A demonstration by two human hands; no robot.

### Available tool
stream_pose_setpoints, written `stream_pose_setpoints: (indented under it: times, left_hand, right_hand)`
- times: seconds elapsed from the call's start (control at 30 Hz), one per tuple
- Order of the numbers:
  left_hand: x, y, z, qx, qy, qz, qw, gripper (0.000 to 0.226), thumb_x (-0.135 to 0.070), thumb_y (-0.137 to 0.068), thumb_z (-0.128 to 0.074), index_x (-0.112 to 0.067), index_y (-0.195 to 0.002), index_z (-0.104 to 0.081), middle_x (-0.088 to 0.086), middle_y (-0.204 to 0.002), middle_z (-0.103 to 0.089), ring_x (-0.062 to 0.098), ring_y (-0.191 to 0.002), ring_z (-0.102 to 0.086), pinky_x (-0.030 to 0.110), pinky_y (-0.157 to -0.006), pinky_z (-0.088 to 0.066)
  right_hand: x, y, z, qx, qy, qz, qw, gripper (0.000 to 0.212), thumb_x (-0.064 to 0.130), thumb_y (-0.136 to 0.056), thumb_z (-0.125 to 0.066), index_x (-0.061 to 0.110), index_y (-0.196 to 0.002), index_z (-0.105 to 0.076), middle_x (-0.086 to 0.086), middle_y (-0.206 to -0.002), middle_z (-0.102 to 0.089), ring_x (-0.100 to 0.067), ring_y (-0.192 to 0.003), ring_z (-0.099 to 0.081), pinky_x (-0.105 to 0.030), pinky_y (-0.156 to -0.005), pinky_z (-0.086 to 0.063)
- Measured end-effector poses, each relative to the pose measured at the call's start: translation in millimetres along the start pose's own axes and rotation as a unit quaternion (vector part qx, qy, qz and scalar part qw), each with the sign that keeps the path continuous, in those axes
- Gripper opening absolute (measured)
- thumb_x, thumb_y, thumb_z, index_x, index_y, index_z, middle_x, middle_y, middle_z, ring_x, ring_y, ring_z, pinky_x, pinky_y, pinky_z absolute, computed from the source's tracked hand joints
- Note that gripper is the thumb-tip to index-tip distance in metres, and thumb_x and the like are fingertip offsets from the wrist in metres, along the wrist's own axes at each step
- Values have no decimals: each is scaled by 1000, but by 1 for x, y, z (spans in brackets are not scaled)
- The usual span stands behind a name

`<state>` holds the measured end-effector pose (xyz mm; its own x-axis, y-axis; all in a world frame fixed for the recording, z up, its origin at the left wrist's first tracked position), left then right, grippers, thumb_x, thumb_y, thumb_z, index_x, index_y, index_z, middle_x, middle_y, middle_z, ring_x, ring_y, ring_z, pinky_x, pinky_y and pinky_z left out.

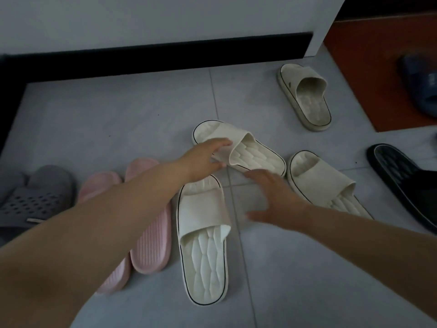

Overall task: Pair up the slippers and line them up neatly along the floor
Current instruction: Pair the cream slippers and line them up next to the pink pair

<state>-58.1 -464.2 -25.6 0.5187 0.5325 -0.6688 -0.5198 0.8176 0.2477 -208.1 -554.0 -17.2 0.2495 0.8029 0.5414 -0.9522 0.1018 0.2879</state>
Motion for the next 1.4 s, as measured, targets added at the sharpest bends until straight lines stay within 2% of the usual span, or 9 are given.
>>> stream_pose_setpoints:
  times: [0.13,0.3,0.43,0.6,0.73,0.87,1.1,1.2,1.4]
  left_hand:
    - [-1,-21,-5,-32,-69,107,991,94,-34,-76,-71,-16,-147,-12,10,-157,-11,27,-145,-14,33,-117,-15]
    - [-5,-44,-20,-3,-167,180,969,95,-34,-75,-68,-5,-145,-11,20,-145,-31,35,-135,-30,36,-110,-23]
    - [-10,-34,-20,4,-124,160,979,91,-22,-77,-66,-13,-147,-9,15,-150,-24,33,-138,-22,34,-113,-21]
    - [-33,-4,-42,85,-83,46,992,98,-11,-74,-67,-19,-148,-5,12,-153,-18,30,-140,-19,31,-114,-21]
    - [-52,16,-80,182,-146,-22,972,101,-17,-74,-68,-22,-148,0,7,-153,-18,29,-138,-17,31,-115,-16]
    - [-43,25,-77,204,-205,-27,957,105,-23,-72,-70,-22,-148,3,6,-153,-17,30,-137,-19,35,-116,-20]
    - [-32,60,-49,222,-214,-28,951,115,-44,-69,-74,-22,-148,7,3,-158,-9,23,-147,-5,40,-120,-9]
    - [-34,74,-39,215,-224,-30,950,120,-42,-64,-78,-23,-147,7,2,-158,-9,25,-146,-6,42,-120,-12]
    - [-27,69,-53,211,-296,0,931,117,-27,-72,-75,-30,-145,16,4,-159,1,33,-144,-11,46,-116,-24]
  right_hand:
    - [-71,21,58,-15,148,-94,984,105,38,-61,-82,23,-144,-20,-3,-145,-37,-26,-136,-28,-36,-114,-21]
    - [-108,26,72,135,166,-140,967,122,24,-66,-82,31,-146,9,-6,-152,-25,-26,-139,-23,-38,-108,-31]
    - [-110,25,59,249,302,-98,915,124,26,-66,-80,30,-145,16,-1,-155,-16,-27,-142,-15,-40,-109,-33]
    - [-125,35,73,228,418,-82,875,113,21,-77,-71,23,-145,19,0,-155,-19,-24,-139,-24,-34,-110,-29]
    - [-130,37,81,186,396,-108,893,110,17,-78,-68,22,-145,19,-2,-155,-19,-22,-140,-24,-32,-111,-25]
    - [-110,45,82,138,350,-135,917,106,28,-79,-70,22,-147,11,-3,-154,-19,-26,-135,-31,-35,-104,-35]
    - [-54,82,106,2,196,-182,964,92,12,-80,-67,24,-147,-6,-9,-141,-36,-25,-110,-48,-30,-82,-42]
    - [-31,109,117,-22,99,-200,975,94,8,-77,-70,26,-147,-10,-9,-137,-40,-26,-108,-52,-40,-89,-49]
    - [-20,142,120,0,-3,-193,981,87,10,-78,-70,28,-144,-18,7,-124,-44,-15,-105,-56,-31,-88,-49]
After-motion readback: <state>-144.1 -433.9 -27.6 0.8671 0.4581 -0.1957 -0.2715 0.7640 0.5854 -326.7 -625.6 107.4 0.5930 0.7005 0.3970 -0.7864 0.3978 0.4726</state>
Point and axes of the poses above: each hand's wrist, its own y-axis away from the middle knuckle, its own z-axis out of the back of the hand, x = y × z, the point moved 5 cm from there along -y, towards the middle knuckle
